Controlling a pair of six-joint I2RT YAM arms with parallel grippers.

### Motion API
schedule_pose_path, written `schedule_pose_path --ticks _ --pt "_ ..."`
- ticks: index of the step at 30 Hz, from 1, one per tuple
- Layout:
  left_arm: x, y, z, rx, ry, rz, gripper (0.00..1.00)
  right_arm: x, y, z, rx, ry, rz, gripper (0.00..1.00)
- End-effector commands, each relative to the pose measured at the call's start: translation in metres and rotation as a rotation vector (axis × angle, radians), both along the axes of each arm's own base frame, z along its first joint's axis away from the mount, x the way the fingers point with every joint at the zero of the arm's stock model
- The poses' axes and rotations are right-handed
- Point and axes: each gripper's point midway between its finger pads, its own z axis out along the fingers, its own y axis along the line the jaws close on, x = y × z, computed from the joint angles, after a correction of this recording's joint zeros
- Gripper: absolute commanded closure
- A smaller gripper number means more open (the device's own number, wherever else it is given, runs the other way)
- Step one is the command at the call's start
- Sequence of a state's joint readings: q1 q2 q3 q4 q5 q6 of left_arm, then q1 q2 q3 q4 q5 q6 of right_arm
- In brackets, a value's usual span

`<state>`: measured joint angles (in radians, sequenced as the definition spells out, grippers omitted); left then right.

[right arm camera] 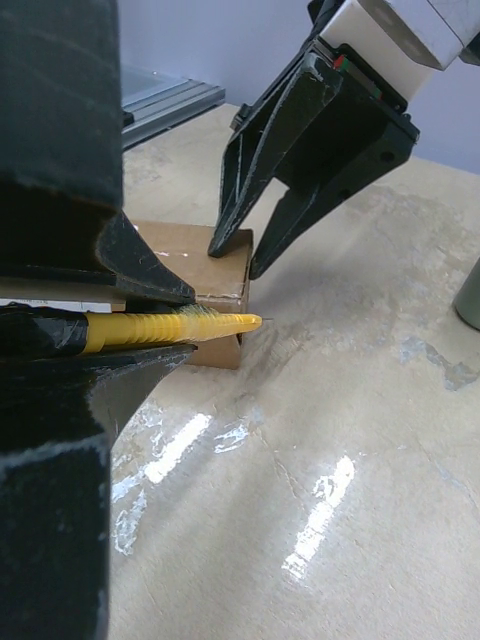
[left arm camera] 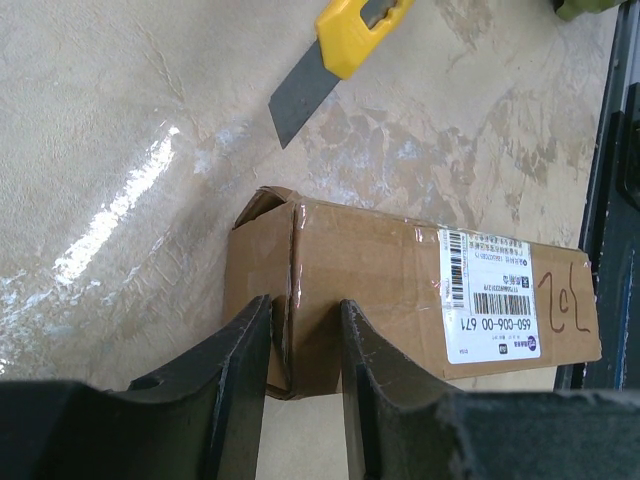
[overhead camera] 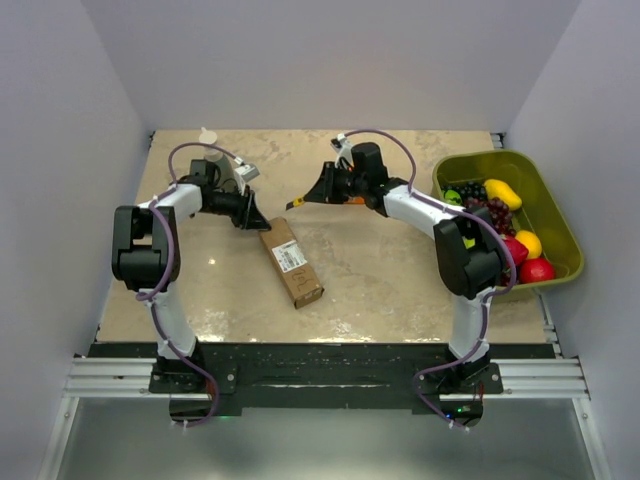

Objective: Unpack the express box

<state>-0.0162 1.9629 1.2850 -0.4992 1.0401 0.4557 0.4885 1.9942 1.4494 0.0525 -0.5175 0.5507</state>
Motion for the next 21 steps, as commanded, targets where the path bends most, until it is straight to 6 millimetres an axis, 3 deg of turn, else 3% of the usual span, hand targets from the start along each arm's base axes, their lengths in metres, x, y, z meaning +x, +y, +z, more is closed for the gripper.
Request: schedule_pose_path --ticks 1,21 --pt "-0.034 0.016 -0.064 0.194 0.160 0.014 1.00 -0.005 0.009 0.034 0.064 -0.063 0.034 1.00" --pt "-0.033 0.017 -0.066 0.196 0.166 0.031 1.00 -0.014 0.014 0.023 0.040 -0.036 0.066 1.00"
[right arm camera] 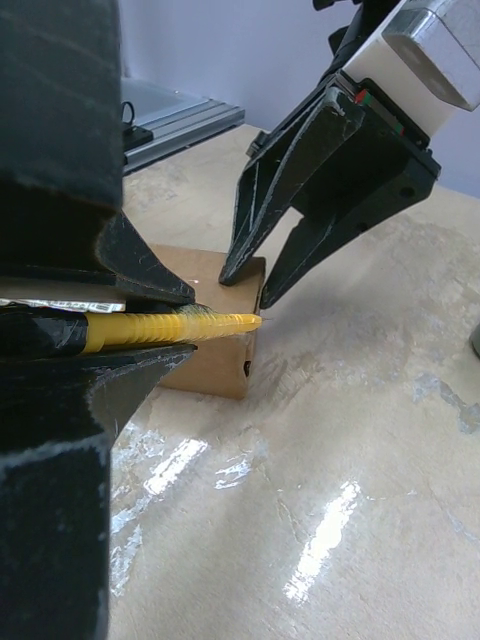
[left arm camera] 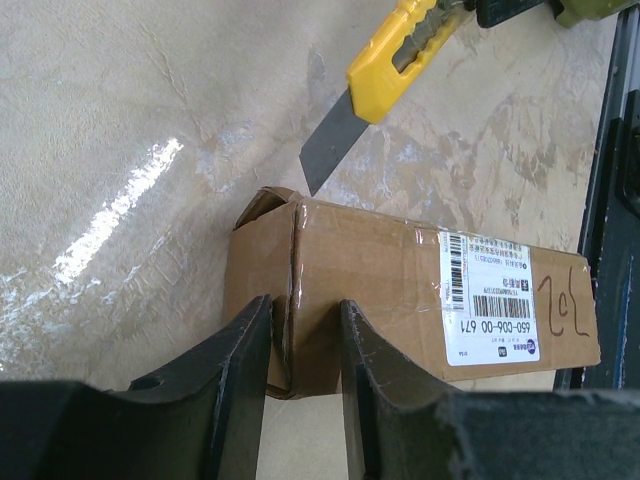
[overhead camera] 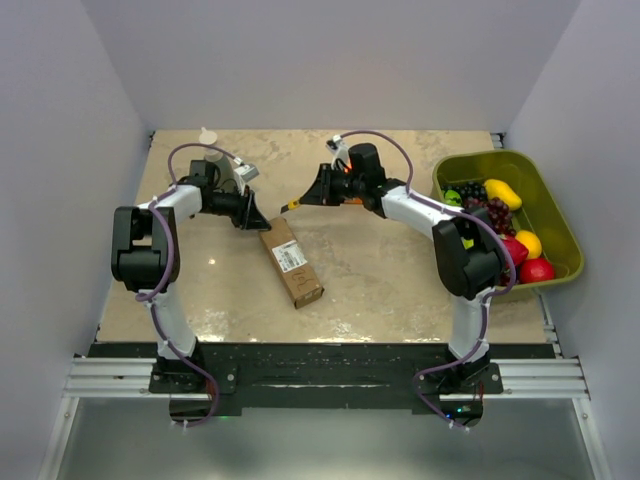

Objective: Unpack the express box

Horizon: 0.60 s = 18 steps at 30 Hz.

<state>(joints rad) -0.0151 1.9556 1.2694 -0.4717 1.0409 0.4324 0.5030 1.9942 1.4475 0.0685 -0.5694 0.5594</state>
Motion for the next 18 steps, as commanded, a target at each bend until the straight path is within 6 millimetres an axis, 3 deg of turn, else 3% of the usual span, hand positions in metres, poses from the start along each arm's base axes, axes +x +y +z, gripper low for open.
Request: schedule_pose_path --ticks 1,11,18 --pt "-0.0333 0.0169 -0.0673 0.201 0.169 0.020 1.00 -0.0028 0.0027 0.0184 0.008 -0.046 0.010 1.00" --pt "-0.0325 0.0164 -0.0674 0.198 0.171 0.025 1.00 -0.0018 0.0008 0.0137 -0.031 -0.053 -0.005 1.00" --pt "-0.0330 0.0165 -0.0678 0.198 0.172 0.024 1.00 0.0037 -0.0005 0.0223 -0.035 -0.087 -0.017 1.00"
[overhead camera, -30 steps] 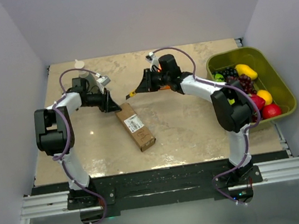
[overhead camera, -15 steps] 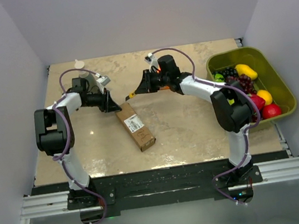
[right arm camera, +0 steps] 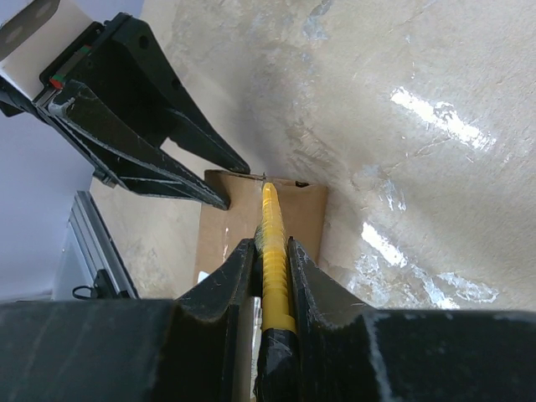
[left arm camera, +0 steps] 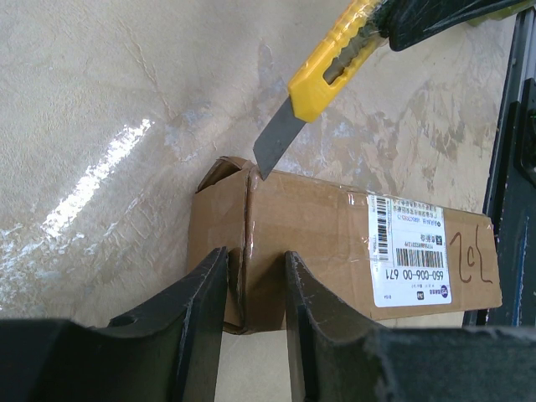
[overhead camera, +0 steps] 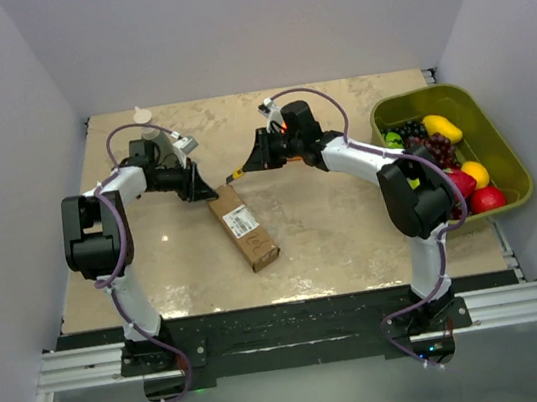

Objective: Unpack the express box

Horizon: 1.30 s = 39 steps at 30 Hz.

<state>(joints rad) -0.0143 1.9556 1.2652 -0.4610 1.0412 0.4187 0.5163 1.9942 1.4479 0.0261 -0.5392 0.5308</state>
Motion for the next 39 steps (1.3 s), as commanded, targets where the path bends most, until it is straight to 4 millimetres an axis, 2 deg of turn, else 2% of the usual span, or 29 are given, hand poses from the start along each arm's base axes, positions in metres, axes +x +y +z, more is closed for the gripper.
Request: schedule_pose_path --ticks 1,16,28,39 --pt "-0.034 0.016 -0.069 0.201 0.172 0.016 1.00 0.008 0.000 0.032 0.008 -0.094 -0.012 1.00" --pt "-0.036 0.017 -0.069 0.202 0.175 0.017 1.00 0.011 -0.005 0.058 0.018 -0.173 -0.039 1.00" --pt "-0.037 0.017 -0.071 0.203 0.178 0.021 1.00 0.008 0.002 0.042 -0.009 -0.144 -0.031 1.00" --pt "-0.040 0.017 -0.072 0.201 0.187 0.023 1.00 0.010 0.004 0.040 -0.041 -0.164 -0.038 1.00"
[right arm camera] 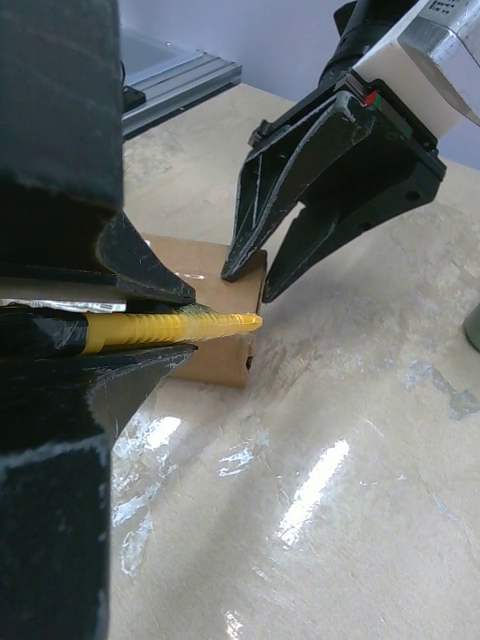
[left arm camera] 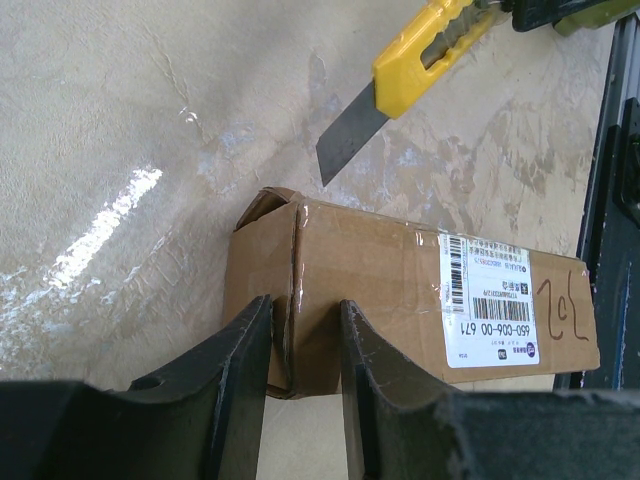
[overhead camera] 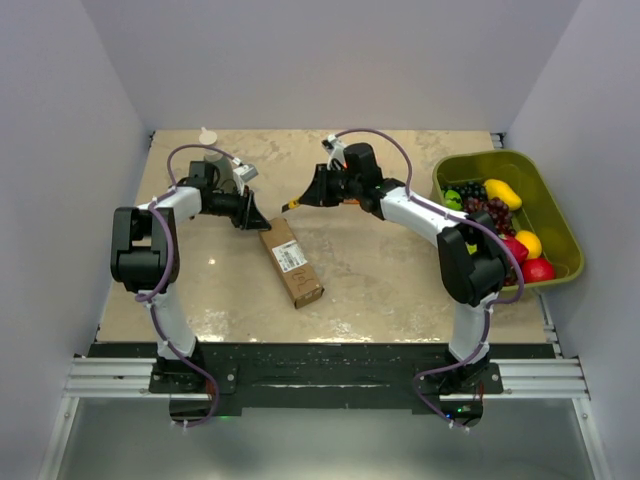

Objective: Unpack the express box

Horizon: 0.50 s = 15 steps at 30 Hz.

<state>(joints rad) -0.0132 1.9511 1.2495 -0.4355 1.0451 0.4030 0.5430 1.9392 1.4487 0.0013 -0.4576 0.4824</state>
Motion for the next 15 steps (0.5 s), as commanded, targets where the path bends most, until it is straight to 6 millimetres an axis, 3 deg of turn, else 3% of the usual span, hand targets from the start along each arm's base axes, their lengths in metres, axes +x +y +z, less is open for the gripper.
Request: schedule_pose_path --ticks 1,15 --pt "-0.040 0.017 -0.071 0.207 0.191 0.017 1.00 0.012 0.003 0.020 -0.004 -0.079 -0.016 1.00" --pt "-0.039 0.017 -0.072 0.207 0.190 0.021 1.00 0.004 0.007 0.008 -0.027 -0.046 0.005 1.00"
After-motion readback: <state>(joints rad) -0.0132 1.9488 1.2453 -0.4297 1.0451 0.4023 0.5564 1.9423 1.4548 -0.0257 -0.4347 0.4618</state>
